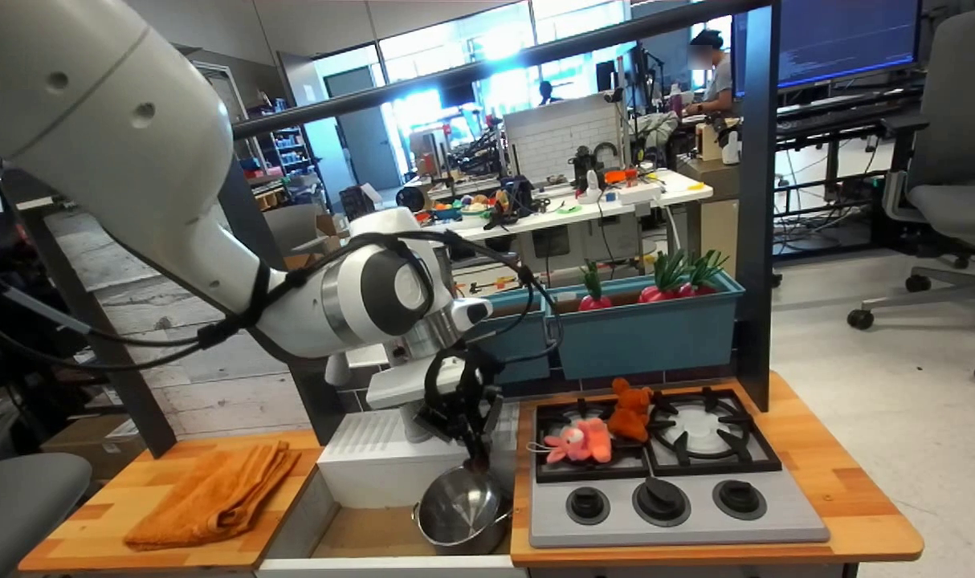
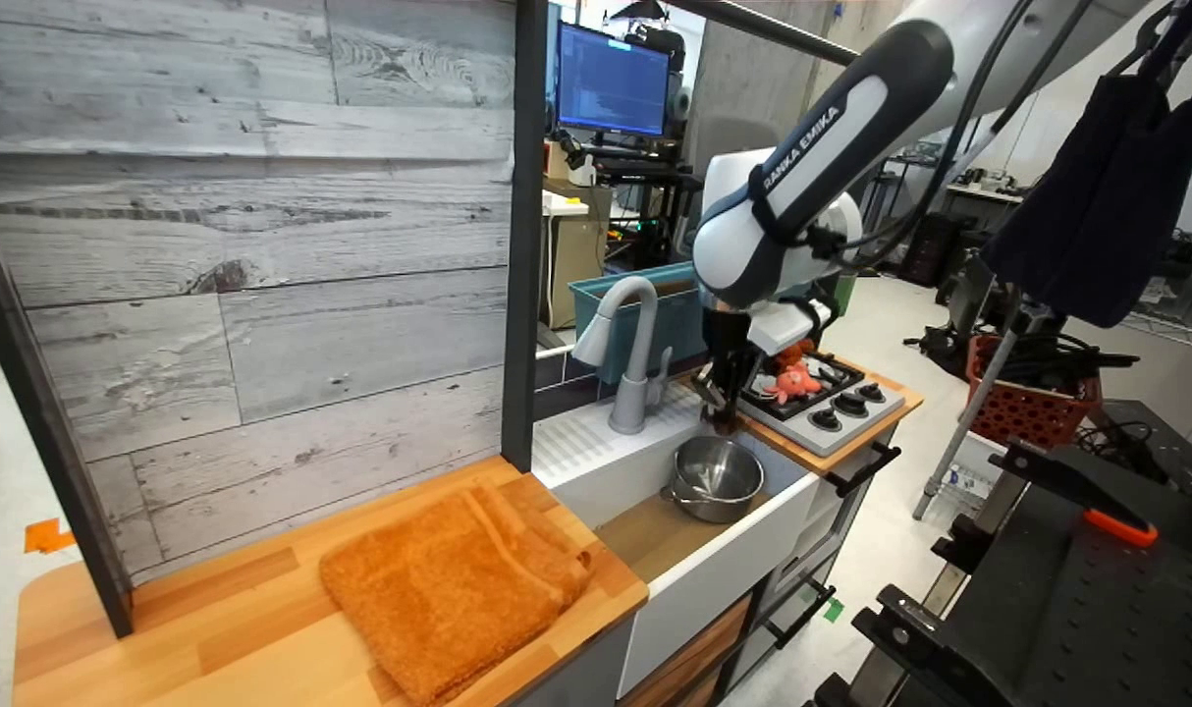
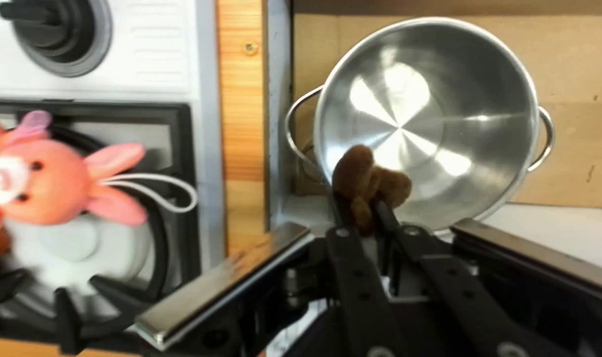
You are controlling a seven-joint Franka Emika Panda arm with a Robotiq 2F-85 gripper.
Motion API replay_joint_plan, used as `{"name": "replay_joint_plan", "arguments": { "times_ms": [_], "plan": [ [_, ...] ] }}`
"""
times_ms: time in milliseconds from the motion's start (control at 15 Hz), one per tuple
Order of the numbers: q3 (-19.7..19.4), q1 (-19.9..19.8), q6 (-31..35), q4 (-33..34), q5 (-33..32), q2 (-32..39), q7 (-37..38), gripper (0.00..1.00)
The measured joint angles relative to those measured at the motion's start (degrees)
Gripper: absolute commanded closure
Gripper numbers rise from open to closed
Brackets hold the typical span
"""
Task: Use the towel to wipe the left side of the countertop, remove two plush toys from the silver pot and put them on the stove, place one plush toy from the pot on the left side of the countertop
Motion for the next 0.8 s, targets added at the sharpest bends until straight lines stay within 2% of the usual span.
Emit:
{"name": "replay_joint_plan", "arguments": {
  "times_ms": [133, 267, 533, 800],
  "plan": [
    [0.35, -1.24, 1.00, -4.24, 0.17, -5.48, -2.19, 0.97],
    [2.66, -3.82, 1.00, -8.19, 0.18, -11.23, -5.73, 0.97],
    [10.63, -9.35, 0.94, -16.44, 1.34, -20.66, -14.75, 0.97],
    [18.48, -10.36, 1.81, -26.25, 3.73, -27.40, -22.49, 0.97]
  ]
}}
